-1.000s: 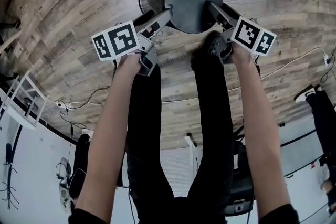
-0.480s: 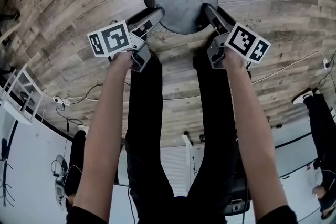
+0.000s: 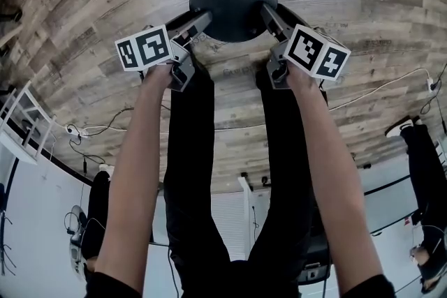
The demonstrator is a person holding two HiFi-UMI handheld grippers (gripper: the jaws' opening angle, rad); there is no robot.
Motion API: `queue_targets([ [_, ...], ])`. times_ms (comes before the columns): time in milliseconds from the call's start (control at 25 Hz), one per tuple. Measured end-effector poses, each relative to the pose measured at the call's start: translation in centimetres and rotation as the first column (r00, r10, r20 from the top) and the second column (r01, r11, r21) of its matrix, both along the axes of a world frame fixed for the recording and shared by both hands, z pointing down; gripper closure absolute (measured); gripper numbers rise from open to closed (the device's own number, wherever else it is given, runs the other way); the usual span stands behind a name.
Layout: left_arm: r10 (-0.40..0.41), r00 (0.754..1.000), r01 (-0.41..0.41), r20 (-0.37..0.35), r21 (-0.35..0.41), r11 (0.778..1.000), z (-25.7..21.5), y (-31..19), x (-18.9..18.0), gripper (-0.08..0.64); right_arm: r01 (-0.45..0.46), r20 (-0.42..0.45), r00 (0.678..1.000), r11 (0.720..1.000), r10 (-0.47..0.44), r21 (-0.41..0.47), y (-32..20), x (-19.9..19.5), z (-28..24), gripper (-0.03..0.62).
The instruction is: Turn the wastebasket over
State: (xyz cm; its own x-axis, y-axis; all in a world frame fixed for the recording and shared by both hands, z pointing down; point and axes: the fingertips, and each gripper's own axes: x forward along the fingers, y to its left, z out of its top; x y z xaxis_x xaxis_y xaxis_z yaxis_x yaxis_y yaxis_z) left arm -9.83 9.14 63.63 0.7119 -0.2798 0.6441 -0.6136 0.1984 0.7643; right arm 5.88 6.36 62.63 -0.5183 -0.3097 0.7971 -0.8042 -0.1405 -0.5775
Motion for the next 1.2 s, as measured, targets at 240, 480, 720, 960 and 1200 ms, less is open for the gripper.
queue_targets([
  [240,0.007,1.000,-0.007,0.007,-0.003,1.000,0.4,0.5,-0.1,0.285,0.023,-0.015,1.000,1.000,-0.023,0.001,0.4,-0.3,0.1,0.397],
  [480,-0.008,1.000,0.008,0.014,-0.024,1.000,0.6,0.4,-0.3,0.267,0.044,-0.035,0.998,0.999,-0.044,-0.009,0.1,-0.5,0.2,0.397],
  [720,0.037,0.995,-0.031,0.096,-0.063,0.998,0.2,1.2,-0.7,0.261,0.097,-0.088,0.991,0.995,-0.097,0.001,-0.4,-0.5,-1.4,0.410],
  [960,0.111,0.984,-0.102,0.140,-0.071,0.992,-4.5,3.0,-0.4,0.286,0.325,-0.116,0.942,0.942,-0.314,0.087,-0.3,-2.4,-6.3,0.417],
  [1200,0.160,0.970,-0.161,0.182,-0.006,0.987,-11.1,3.8,1.0,0.329,0.541,-0.220,0.836,0.824,-0.503,0.170,0.7,-3.0,-13.3,0.477],
])
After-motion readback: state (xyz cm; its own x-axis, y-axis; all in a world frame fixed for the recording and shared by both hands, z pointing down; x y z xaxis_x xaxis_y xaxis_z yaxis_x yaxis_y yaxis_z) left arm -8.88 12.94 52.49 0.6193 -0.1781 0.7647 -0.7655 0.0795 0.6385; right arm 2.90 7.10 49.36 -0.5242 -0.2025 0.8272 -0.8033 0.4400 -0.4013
